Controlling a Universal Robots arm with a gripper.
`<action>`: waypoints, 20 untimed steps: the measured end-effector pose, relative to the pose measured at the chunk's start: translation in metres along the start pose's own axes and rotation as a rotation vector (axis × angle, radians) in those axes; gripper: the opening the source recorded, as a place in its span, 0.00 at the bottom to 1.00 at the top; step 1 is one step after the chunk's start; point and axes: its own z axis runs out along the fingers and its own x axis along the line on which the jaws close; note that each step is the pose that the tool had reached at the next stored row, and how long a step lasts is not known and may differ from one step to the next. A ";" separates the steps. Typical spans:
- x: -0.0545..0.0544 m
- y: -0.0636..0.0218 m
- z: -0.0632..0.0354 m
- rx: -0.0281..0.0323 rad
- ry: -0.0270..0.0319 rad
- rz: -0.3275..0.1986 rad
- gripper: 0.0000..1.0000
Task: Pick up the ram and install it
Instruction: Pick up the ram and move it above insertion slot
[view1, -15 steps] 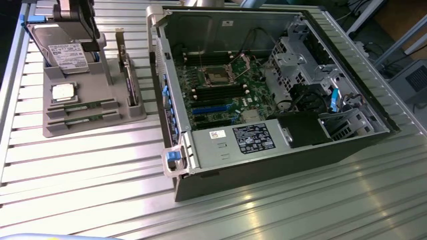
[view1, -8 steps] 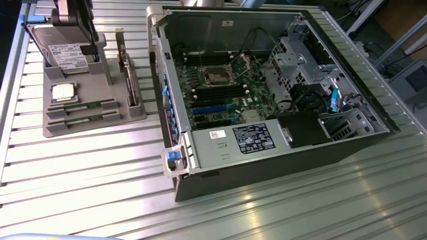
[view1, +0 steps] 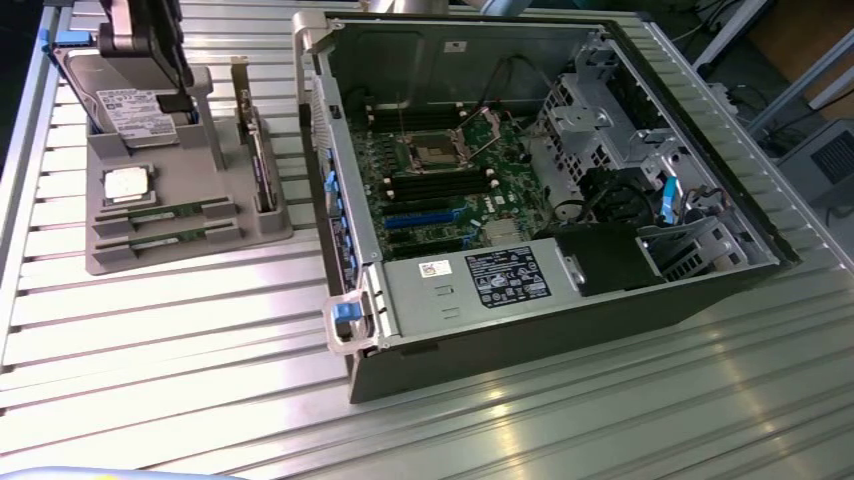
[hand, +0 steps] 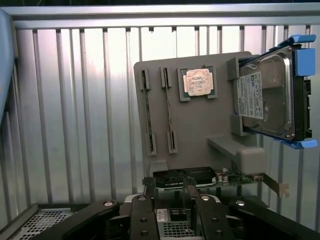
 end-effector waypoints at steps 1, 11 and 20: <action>0.000 0.0006 0.0006 0.0000 0.0000 0.000 0.36; 0.001 0.0062 0.0065 0.0000 0.0000 0.000 0.36; 0.002 0.0103 0.0108 0.0001 -0.0001 0.000 0.36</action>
